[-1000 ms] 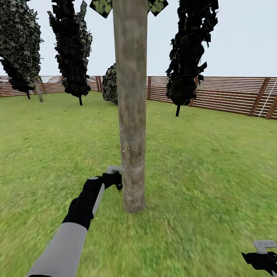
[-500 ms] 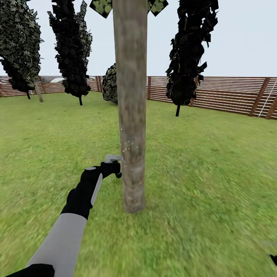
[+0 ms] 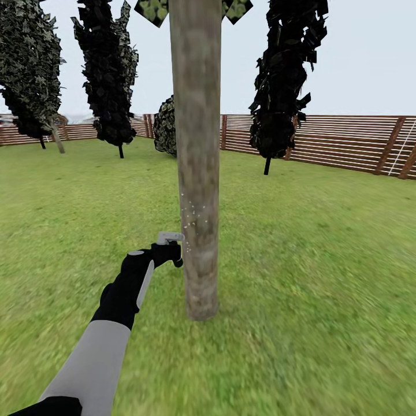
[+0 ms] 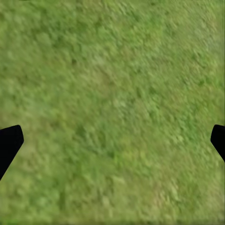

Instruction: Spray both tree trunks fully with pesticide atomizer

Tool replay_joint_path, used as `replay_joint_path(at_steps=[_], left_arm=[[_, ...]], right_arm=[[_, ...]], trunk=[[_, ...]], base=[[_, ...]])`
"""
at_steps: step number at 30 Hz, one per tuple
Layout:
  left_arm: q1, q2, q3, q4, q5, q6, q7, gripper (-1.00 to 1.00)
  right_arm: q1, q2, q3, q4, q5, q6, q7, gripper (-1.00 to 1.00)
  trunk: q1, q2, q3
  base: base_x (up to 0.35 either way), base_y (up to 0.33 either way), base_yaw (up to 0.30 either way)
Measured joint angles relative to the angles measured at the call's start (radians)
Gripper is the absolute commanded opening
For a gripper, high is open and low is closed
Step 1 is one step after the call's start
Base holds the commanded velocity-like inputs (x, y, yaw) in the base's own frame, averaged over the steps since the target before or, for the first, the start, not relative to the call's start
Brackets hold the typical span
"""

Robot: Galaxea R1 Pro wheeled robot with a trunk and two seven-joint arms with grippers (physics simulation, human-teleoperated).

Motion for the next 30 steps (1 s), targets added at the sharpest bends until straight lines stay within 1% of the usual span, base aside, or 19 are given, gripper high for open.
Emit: replay_joint_path(at_steps=[3,6,9,13,14,16,17,18,20,21,22,23,24,26,27,28,29,30], left_arm=[[0.0,0.0,0.001,0.0,0.0,0.0,0.0,-1.0],[-0.001,0.0,0.002,0.0,0.0,-0.001,0.0,-1.0],[-0.001,0.0,0.002,0.0,0.0,-0.001,0.0,-1.0],[0.0,0.0,0.002,0.0,0.0,-0.001,0.0,-1.0],[0.0,0.0,0.002,0.0,0.001,-0.001,0.0,-1.0],[0.0,0.0,0.002,0.0,0.001,0.0,0.0,-1.0],[0.0,0.0,0.002,0.001,0.0,0.0,0.0,-1.0],[0.0,0.0,0.003,0.003,0.0,0.0,0.0,-1.0],[0.0,0.0,0.003,0.003,0.0,0.001,0.0,-1.0],[0.0,0.0,0.003,0.003,-0.001,0.0,0.0,-1.0],[0.0,0.0,0.003,0.003,-0.001,0.001,0.0,-1.0],[0.0,0.0,0.003,0.003,-0.001,0.0,0.0,-1.0],[0.0,0.0,0.002,0.003,0.0,0.0,0.0,-1.0],[0.0,0.0,0.002,0.003,-0.001,0.0,0.0,-1.0],[0.0,0.0,0.002,0.003,-0.001,0.0,0.0,-1.0],[0.0,0.0,0.003,0.003,-0.001,0.0,0.0,-1.0],[0.0,0.0,0.003,0.003,-0.001,0.0,0.0,-1.0],[0.0,0.0,0.003,0.002,-0.001,0.0,0.0,-1.0]], right_arm=[[0.0,-0.01,0.0,0.001,0.0,0.0,-0.001,1.0],[-0.001,-0.018,0.0,0.001,0.0,0.0,-0.001,1.0],[0.0,-0.02,0.0,0.001,0.0,0.0,-0.001,1.0],[0.0,-0.021,0.0,0.002,-0.001,0.0,0.002,1.0],[0.0,-0.019,0.0,0.002,-0.001,0.0,0.019,1.0],[0.004,-0.006,0.001,0.003,-0.001,0.0,0.06,1.0],[0.025,0.019,0.003,0.004,0.0,0.0,0.084,1.0],[0.078,0.06,0.005,0.003,0.001,0.0,0.111,1.0],[0.151,0.127,0.004,0.004,0.0,-0.002,0.149,1.0],[0.17,0.146,0.002,0.004,-0.002,-0.003,0.159,1.0],[0.21,0.194,0.003,0.004,-0.002,-0.007,0.176,1.0],[0.235,0.242,0.004,0.004,-0.002,-0.014,0.185,1.0],[0.244,0.268,0.002,0.003,-0.003,-0.021,0.189,1.0],[0.251,0.296,0.001,0.003,-0.004,-0.026,0.191,1.0],[0.262,0.326,0.002,0.003,-0.002,-0.03,0.192,1.0],[0.281,0.372,0.004,0.003,0.002,-0.034,0.192,1.0],[0.292,0.403,0.003,0.002,0.002,-0.038,0.192,1.0],[0.299,0.42,0.002,0.002,0.002,-0.044,0.191,1.0]], trunk=[[0.0,0.0,0.0],[0.0,0.0,0.0],[0.0,0.0,0.0],[0.0,0.0,0.0],[0.0,0.0,0.0],[0.0,0.0,0.0],[0.0,0.0,0.0],[0.0,0.0,0.0],[0.0,0.0,0.0],[0.0,0.0,0.0],[0.0,0.0,0.0],[0.0,0.0,0.0],[0.0,0.0,0.0],[0.0,0.0,0.0],[0.0,0.0,0.0],[0.0,0.0,0.0],[0.0,0.0,0.0],[0.0,0.0,0.0]], base=[[0.064,0.0,0.0],[-0.16,0.0,0.0],[-0.268,0.0,0.0],[-0.072,0.0,0.0],[-0.016,0.0,0.0],[-0.011,0.0,0.0],[-0.004,0.0,0.0],[-0.003,0.0,0.0],[-0.002,0.0,0.0],[0.0,0.0,0.0],[0.0,0.0,0.0],[0.0,0.0,0.0],[0.0,0.0,0.0],[0.0,0.0,0.0],[0.0,0.0,0.0],[0.0,0.0,0.0],[0.0,0.0,0.0],[0.0,0.0,0.0]])
